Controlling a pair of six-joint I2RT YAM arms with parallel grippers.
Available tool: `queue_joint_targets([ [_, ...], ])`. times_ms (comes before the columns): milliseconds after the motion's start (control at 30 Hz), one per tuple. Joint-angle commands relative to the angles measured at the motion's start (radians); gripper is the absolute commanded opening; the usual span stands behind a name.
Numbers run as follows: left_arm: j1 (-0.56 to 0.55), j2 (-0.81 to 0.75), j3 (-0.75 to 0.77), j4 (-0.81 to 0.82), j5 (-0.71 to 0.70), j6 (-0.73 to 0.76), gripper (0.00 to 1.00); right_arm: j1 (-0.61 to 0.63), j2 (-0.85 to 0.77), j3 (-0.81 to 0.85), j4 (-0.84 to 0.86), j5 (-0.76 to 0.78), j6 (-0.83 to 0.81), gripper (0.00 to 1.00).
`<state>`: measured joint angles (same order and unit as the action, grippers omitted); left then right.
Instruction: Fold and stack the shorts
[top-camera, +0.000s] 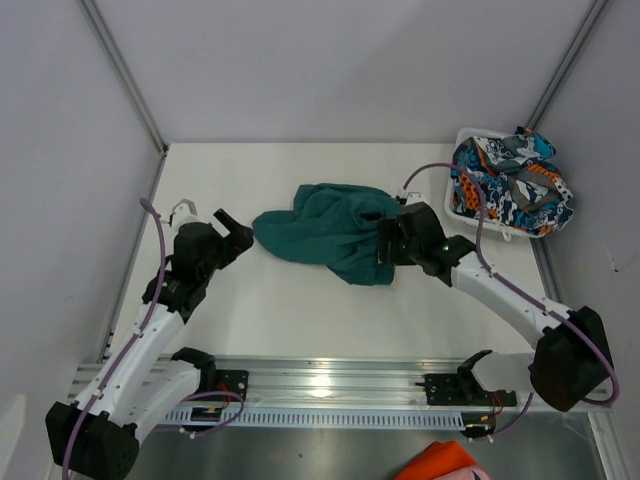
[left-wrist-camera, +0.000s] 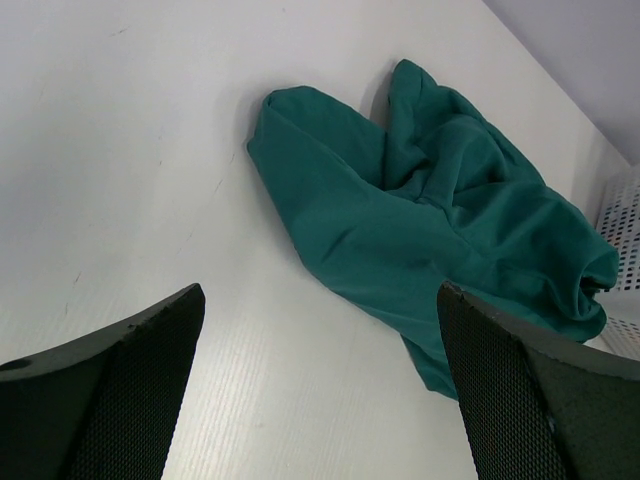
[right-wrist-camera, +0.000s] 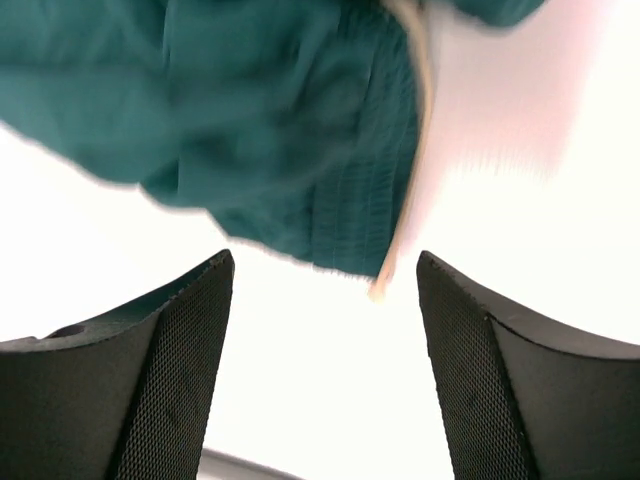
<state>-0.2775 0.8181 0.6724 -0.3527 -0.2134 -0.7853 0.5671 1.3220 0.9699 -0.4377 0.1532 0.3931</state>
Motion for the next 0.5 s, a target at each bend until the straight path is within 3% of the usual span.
queue_joint_targets([
  [0,-0.006,-0.013,-0.011,0.057,0.016,0.004,0.99,0.011,-0.093,-0.083,0.001,-0.009,0.049,0.75],
  [233,-0.011,-0.008,-0.007,0.063,0.012,0.012,0.99,0.017,-0.050,-0.143,0.045,-0.060,0.072,0.72],
  [467,-0.015,-0.019,-0.010,0.060,0.009,0.018,0.99,-0.027,0.121,-0.142,0.169,-0.141,0.095,0.64],
])
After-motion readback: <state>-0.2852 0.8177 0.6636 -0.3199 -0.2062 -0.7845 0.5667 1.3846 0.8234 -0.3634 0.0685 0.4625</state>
